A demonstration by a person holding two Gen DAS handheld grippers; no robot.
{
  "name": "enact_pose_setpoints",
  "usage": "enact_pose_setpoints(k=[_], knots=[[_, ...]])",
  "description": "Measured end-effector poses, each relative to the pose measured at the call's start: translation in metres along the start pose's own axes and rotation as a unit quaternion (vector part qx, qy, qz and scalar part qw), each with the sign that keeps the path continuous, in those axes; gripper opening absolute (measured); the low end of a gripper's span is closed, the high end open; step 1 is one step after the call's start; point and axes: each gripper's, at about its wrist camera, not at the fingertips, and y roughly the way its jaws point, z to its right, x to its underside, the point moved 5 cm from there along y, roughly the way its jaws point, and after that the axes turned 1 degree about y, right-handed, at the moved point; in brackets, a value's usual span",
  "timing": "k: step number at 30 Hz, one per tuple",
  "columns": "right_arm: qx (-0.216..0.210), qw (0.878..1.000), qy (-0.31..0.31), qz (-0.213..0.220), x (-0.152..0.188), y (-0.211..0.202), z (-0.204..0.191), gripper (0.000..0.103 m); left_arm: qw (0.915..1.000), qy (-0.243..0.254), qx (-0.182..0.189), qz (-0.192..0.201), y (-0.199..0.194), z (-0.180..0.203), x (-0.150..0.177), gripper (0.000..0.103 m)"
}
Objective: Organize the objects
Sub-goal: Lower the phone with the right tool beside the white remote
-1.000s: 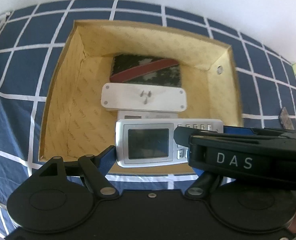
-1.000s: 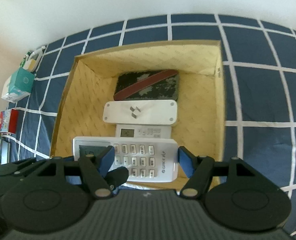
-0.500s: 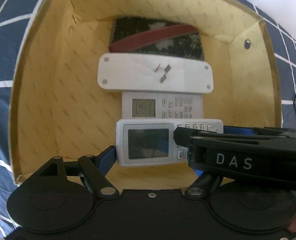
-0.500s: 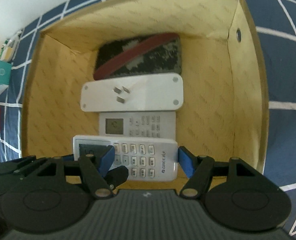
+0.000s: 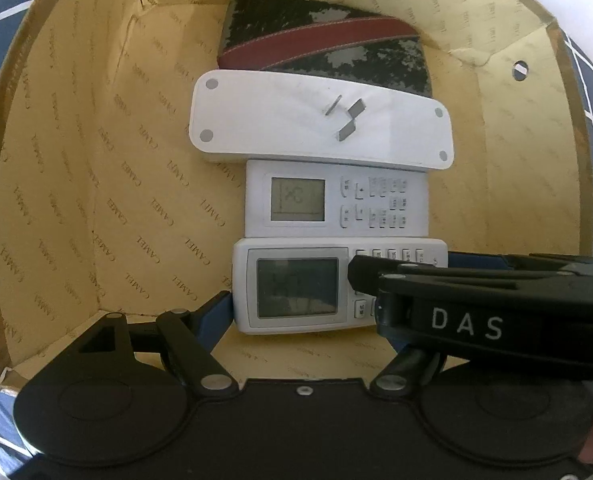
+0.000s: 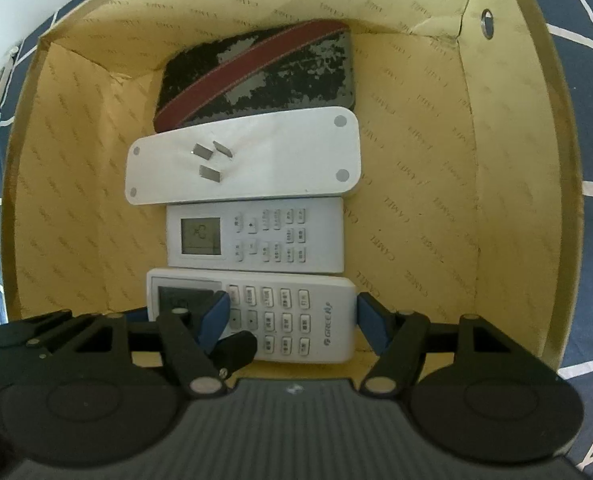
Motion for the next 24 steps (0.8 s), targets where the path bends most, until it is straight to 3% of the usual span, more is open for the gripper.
enact_pose_setpoints(k=[16, 24], knots=[[0.009, 1.0, 0.002, -0.017, -0.003, 0.014, 0.003, 0.069, 0.9999, -0.004, -0.003, -0.01, 0.014, -0.001, -0.006, 0.075], [0.008, 1.0, -0.002, -0.004, -0.003, 0.008, 0.001, 0.069, 0.9998, -0.008, -0.012, 0.011, 0.0, 0.001, -0.003, 0.078]])
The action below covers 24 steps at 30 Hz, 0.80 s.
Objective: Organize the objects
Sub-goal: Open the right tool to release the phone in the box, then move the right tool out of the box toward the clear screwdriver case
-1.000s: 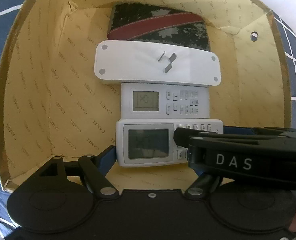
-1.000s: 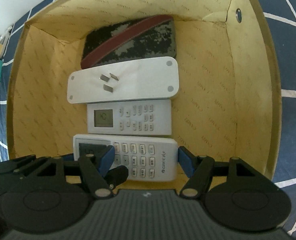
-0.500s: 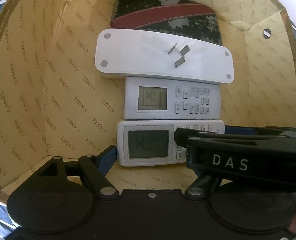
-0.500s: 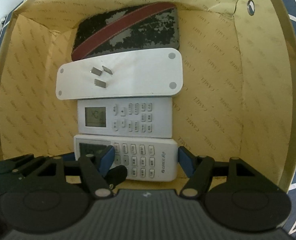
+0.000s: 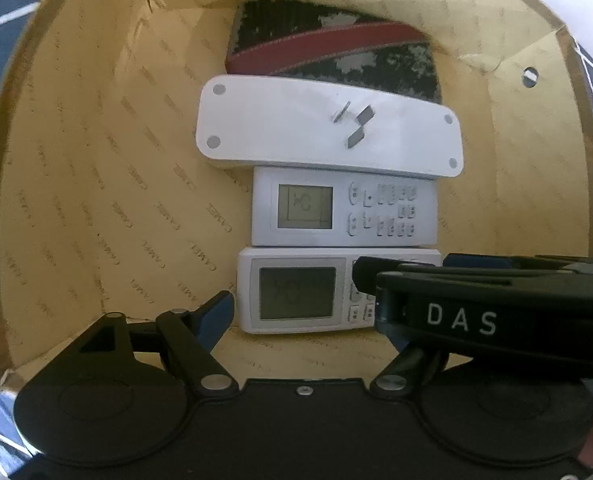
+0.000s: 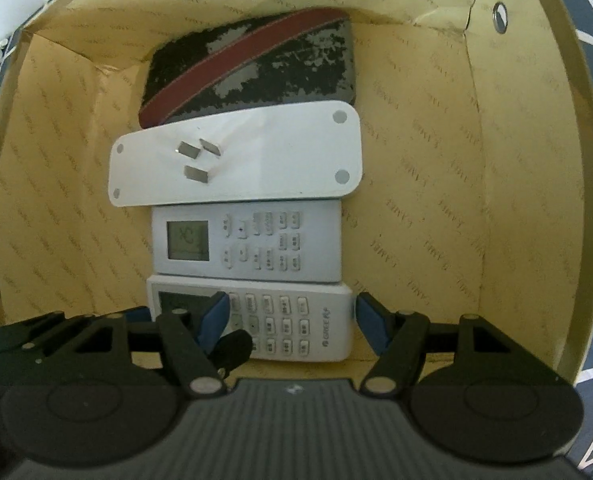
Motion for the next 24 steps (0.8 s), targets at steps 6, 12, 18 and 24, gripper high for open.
enact_pose_setpoints(k=[6, 12, 18, 24], knots=[[-0.008, 1.0, -0.005, 0.025, 0.004, -0.02, -0.003, 0.07, 0.9995, 0.002, -0.008, 0.03, -0.025, 0.006, 0.004, 0.087], [-0.025, 0.998, -0.002, 0.066, 0.011, -0.057, -0.003, 0.074, 0.9973, 0.002, -0.018, 0.071, -0.059, 0.015, 0.014, 0.088], [-0.028, 0.993, -0.004, 0.115, 0.027, -0.104, 0.004, 0.084, 0.9937, 0.015, -0.029, 0.107, -0.092, 0.032, 0.024, 0.093], [-0.026, 0.988, 0.014, 0.15, 0.05, -0.137, 0.025, 0.097, 0.9894, 0.034, -0.044, 0.134, -0.112, 0.056, 0.034, 0.1]])
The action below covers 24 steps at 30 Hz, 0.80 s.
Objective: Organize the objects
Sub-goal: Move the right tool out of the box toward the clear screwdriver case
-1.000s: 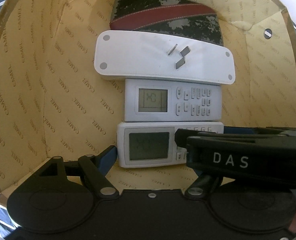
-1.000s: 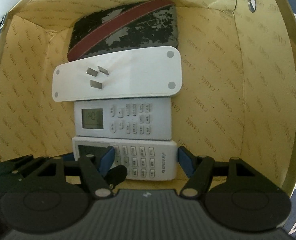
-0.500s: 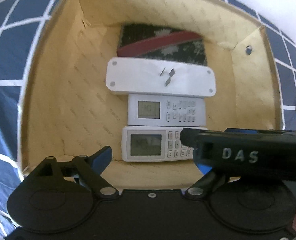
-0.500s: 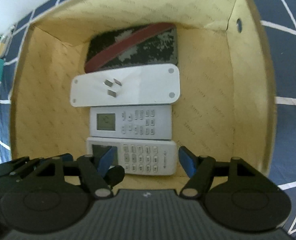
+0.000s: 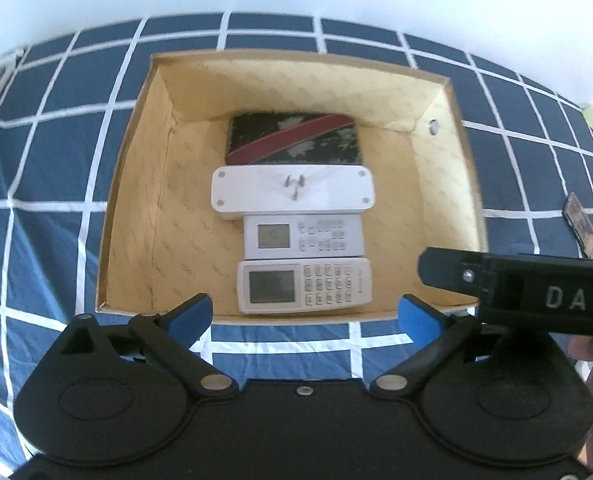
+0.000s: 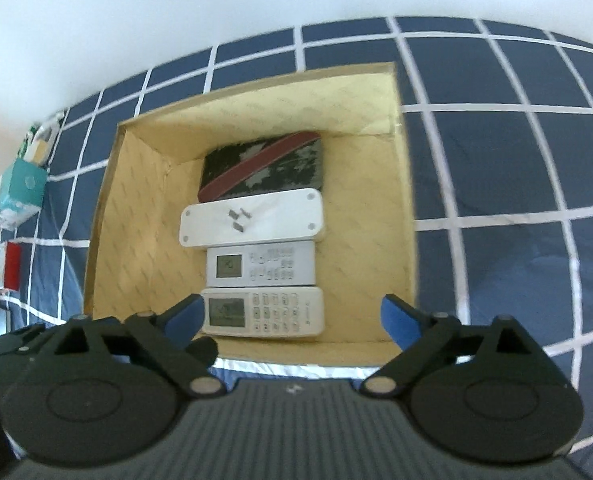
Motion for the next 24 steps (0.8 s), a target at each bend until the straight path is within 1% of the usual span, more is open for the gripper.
enact_pose_setpoints(k=[5, 13, 18, 24], knots=[[0.011, 0.999, 0.024, 0.022, 0.011, -0.029, 0.03, 0.103, 0.9996, 0.026, -0.006, 0.009, -0.01, 0.025, 0.002, 0.101], [0.04, 0.993, 0.088, 0.061, 0.019, -0.07, 0.1, 0.103, 0.9967, 0.077, -0.004, 0.026, -0.016, 0.081, -0.005, 0.103], [0.06, 0.985, 0.138, 0.085, 0.024, -0.093, 0.153, 0.103, 0.9925, 0.117, 0.004, 0.035, -0.013, 0.128, -0.013, 0.103], [0.081, 0.974, 0.188, 0.099, 0.03, -0.111, 0.215, 0.103, 0.9866, 0.159, 0.009, 0.037, -0.002, 0.186, -0.022, 0.103]])
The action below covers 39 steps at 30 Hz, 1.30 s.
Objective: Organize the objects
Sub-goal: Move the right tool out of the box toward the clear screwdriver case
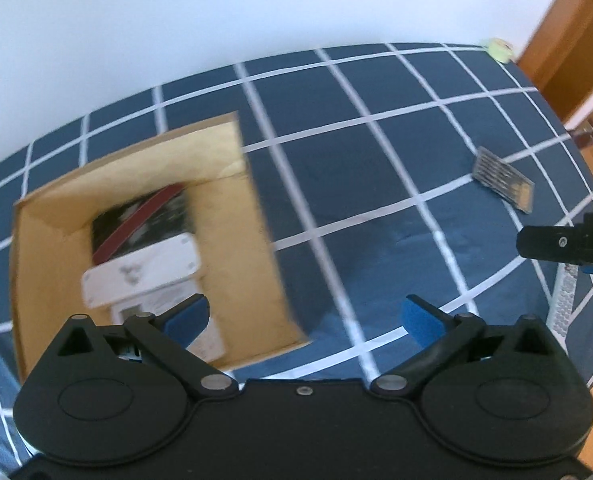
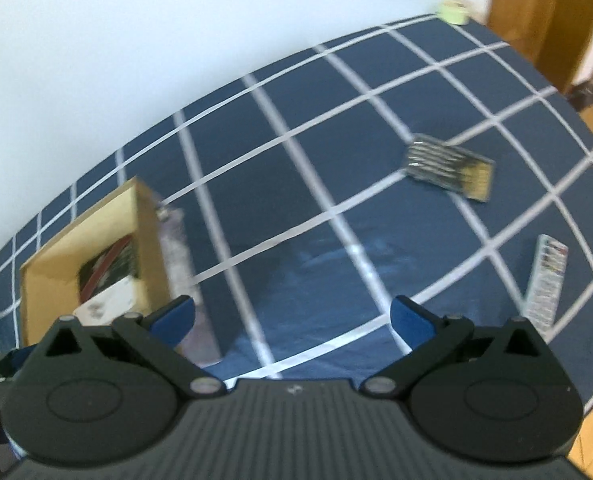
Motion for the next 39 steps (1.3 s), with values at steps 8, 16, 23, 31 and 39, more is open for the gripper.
enact_pose_setpoints(k=[8, 16, 23, 31, 39], knots=[[0.02, 0.998, 0.051, 0.006, -0.03, 0.001, 0.075, 0.103, 0.9989, 0.046, 0.011, -0.001, 0.022, 0.068, -0.036, 0.103], [0.037, 0.993, 0.113, 0.01, -0.058, 0.013, 0.138, 0.103, 0.9951, 0.096, 0.023, -0.006, 0.05, 0.134, -0.073, 0.103], [0.041, 0.987, 0.156, 0.007, -0.082, 0.033, 0.172, 0.103, 0.9896, 0.14, 0.026, -0.021, 0.085, 0.176, -0.1, 0.103], [0.053, 0.981, 0.187, -0.009, -0.11, 0.075, 0.194, 0.103, 0.9821, 0.177, 0.029, -0.058, 0.141, 0.203, -0.127, 0.103], [0.06, 0.976, 0.208, -0.034, -0.133, 0.131, 0.209, 0.103, 0.9738, 0.206, 0.036, -0.089, 0.199, 0.225, -0.148, 0.103]])
